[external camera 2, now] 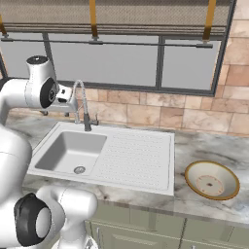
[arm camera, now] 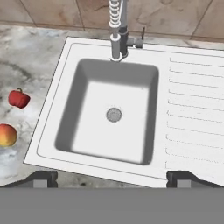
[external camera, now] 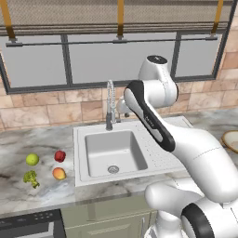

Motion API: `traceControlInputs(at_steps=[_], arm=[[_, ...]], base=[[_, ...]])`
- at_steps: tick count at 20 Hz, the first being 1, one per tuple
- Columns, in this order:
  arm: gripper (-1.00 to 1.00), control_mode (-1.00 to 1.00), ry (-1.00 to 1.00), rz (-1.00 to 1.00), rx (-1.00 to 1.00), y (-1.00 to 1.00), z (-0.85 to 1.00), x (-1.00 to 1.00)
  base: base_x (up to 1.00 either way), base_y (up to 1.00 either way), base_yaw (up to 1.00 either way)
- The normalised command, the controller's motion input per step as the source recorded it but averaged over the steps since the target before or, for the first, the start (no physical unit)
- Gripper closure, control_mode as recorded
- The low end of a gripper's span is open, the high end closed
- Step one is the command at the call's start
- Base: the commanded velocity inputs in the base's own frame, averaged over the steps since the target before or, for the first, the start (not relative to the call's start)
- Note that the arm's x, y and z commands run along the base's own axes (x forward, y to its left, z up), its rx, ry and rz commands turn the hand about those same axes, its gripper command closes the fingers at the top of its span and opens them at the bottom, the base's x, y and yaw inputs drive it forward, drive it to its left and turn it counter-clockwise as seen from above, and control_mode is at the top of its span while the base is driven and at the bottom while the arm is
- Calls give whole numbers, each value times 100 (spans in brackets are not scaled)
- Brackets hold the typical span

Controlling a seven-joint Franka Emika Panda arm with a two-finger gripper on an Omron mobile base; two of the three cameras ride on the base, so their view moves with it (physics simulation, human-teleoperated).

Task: There is a mixed pile of frozen fruits and vegetables on the counter. Locate all the frozen vegetables and place the items in a bowl on the counter. Take all the frozen fruits and defrost them in a running sink.

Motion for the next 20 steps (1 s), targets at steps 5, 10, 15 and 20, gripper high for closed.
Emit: traceControlInputs(at_steps=[5,10,15,20], arm=[[-100,-100,0,8,0,62,0,0],[-100,-100,0,10,0,62,-1,0],[-100,-100,0,13,0,49,-2,0],[-100,-100,0,13,0,41,-1,-7]], base=[[0,0,0],[0,0,0],[0,0,0],[0,0,0]])
